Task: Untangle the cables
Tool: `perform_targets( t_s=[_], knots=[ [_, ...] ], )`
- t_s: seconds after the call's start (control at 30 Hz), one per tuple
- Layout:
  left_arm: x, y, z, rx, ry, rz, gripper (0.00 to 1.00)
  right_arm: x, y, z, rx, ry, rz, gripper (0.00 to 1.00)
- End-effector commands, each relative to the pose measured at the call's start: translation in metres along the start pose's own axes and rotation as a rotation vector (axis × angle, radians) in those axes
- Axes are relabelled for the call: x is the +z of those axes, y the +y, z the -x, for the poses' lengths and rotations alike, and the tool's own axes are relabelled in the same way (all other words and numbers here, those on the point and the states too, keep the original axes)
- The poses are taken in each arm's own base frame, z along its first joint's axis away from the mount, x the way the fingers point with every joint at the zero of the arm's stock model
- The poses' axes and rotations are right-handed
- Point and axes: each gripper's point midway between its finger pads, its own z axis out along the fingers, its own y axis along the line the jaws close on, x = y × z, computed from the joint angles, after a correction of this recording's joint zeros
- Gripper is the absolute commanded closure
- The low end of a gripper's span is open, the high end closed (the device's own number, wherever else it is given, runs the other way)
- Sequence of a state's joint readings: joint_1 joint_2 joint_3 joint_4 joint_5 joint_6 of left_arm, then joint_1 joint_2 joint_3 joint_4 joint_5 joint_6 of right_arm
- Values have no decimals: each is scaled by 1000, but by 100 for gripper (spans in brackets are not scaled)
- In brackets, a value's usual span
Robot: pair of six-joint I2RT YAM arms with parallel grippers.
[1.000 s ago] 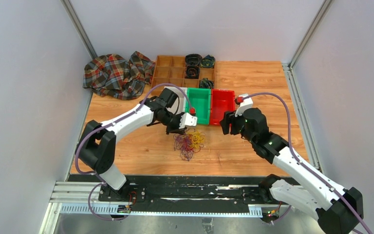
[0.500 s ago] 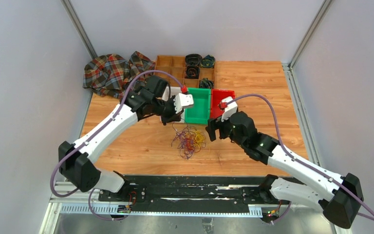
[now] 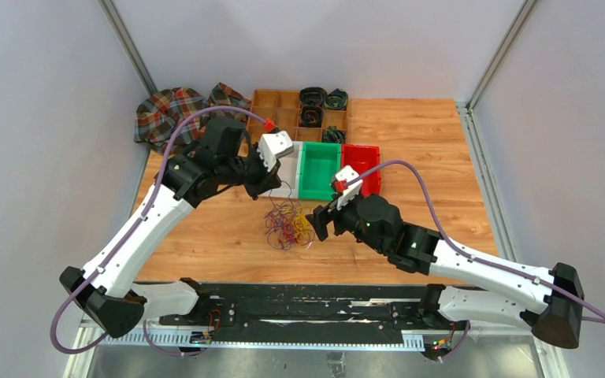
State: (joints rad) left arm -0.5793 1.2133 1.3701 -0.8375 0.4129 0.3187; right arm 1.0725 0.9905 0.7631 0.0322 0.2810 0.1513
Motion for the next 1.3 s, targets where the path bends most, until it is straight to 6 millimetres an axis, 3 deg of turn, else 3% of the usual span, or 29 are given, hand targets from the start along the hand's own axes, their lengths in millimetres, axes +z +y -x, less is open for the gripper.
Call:
perform_targets(
  t_s=[0.0,0.3,0.47,0.7,0.87,1.27],
  knots=[
    [-20,-7,20,-49,-49,17,100,3,26,32,27,-115,52,14],
    [-31,-25,28,-54,-71,-69,100,36,35,59,70,-181,-12,14],
    [-40,-36,36,-41,-92,-116,100,56,24,59,79,-189,-112,14],
    [-58,-46,55,-35,-146,-147,100,83,27,44,97,-193,-108,14],
    [-61,-52,70,-65,-173,-194,100,98,29,31,116,-191,-103,14],
    [-81,-50,113,-53,-254,-186,100,131,41,-2,177,-114,-57,14]
  ],
)
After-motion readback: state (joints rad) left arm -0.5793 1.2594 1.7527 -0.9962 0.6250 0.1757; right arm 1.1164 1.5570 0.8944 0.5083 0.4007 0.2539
